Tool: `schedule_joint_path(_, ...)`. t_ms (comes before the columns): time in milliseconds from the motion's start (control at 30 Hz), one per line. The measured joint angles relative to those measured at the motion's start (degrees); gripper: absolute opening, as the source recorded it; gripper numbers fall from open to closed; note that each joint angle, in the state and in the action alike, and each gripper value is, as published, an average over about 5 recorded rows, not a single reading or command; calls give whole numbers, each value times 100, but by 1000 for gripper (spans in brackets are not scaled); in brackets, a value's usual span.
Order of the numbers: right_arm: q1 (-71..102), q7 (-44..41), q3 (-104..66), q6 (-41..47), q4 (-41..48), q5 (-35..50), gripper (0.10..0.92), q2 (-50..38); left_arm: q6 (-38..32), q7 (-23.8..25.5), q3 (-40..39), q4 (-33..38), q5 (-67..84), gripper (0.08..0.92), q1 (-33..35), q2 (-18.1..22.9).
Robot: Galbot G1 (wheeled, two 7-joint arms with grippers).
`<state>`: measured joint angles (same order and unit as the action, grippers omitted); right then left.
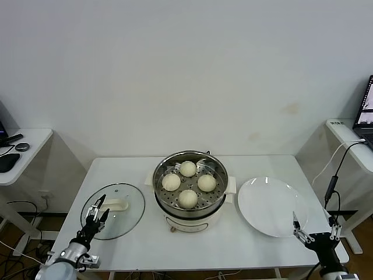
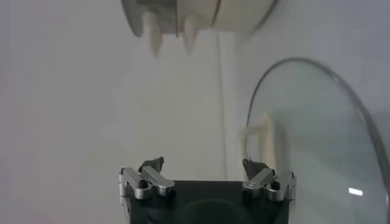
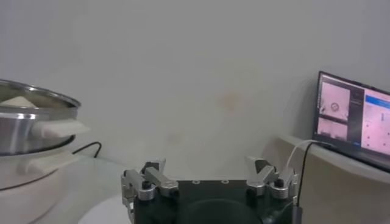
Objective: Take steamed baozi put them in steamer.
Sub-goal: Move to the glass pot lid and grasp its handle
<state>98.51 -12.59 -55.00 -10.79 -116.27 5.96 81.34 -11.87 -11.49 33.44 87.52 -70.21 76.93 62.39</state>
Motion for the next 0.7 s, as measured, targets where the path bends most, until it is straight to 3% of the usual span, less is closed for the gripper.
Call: schedule_joint_path(700,52,-47,62,61,-23,-42,823,61,-24,193,-379,-1051,-282,815,-1079,-53)
